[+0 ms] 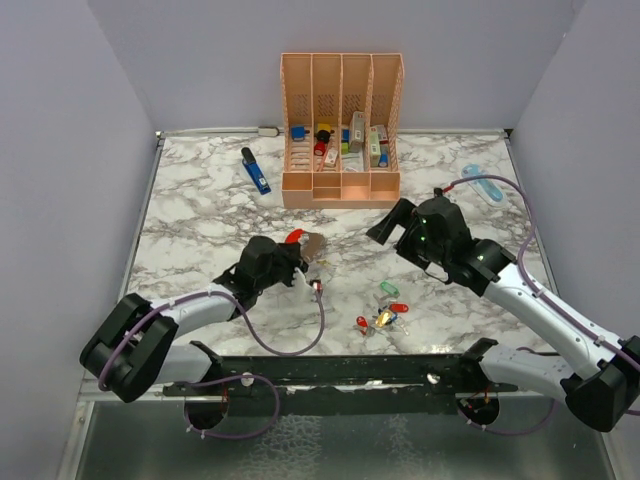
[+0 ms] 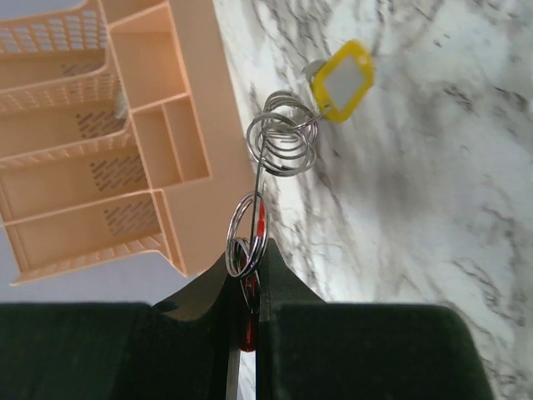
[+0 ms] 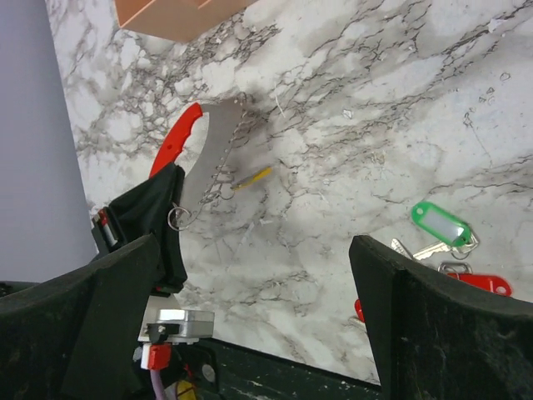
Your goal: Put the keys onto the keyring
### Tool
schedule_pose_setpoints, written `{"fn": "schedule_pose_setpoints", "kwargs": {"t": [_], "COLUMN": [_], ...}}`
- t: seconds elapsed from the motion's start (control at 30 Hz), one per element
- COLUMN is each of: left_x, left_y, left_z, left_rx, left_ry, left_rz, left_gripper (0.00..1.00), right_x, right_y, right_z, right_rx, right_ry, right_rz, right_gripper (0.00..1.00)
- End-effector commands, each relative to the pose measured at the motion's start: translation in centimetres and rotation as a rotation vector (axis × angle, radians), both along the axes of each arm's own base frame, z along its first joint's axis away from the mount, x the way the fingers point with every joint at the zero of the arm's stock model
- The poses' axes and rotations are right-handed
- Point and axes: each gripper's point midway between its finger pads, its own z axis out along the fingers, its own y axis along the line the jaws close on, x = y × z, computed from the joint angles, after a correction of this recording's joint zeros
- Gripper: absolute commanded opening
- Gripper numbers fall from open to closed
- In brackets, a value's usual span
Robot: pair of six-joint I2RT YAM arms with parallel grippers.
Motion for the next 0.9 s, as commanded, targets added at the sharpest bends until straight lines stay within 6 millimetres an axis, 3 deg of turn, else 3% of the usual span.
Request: {"fn": "schedule_pose_setpoints", "kwargs": {"t": [0.0,0.2,0.3,0.4,0.57,0.63,0.67,0.8,0.87], "left_x": [1.7,4.0,4.3,3.2,1.6,1.2,0.7,-0.9,-1.9], "left_y": [2.7,7.5,8.8,9.5,10.6,10.5,10.5,10.2,10.5], "left_z": [0.4,-2.1,-2.4,-3.3,-2.8,-2.1,-2.0,-1.8,-2.7], "left_rx": [-0.016,0.034,0.045,0.076,0.078,0.065,0.066,0.078,0.112], "left_ry": [-0.102,-0.092,-0.096,-0.092,-0.117,-0.101,-0.081,-0.048,-0.01], "left_rz": [0.124,0.28,0.304,0.295,0.285,0.278,0.268,0.21,0.194], "left_gripper": [0.0,0.02,0.3,0.49,0.65,0.93,0.98,0.99,0.99], "right_x": [0.6,0.6,0.8,1.0,1.3,1.5,1.5,1.8,1.9], "right_y": [-0.9,-0.7,-0.6,-1.0,-1.8,-1.7,-1.7,-1.7,-1.5], "right_z": [0.0,-0.7,-0.7,-1.3,-2.4,-2.6,-2.7,-3.0,-3.0], "right_rx": [-0.084,-0.123,-0.148,-0.196,-0.308,-0.339,-0.347,-0.35,-0.34], "right_ry": [-0.028,-0.014,-0.024,-0.009,0.037,0.043,0.044,0.039,0.021], "right_rz": [0.001,0.042,0.063,0.063,0.083,0.105,0.111,0.105,0.11], "right_gripper": [0.99,0.99,0.99,0.99,0.99,0.99,0.99,0.99,0.99]}}
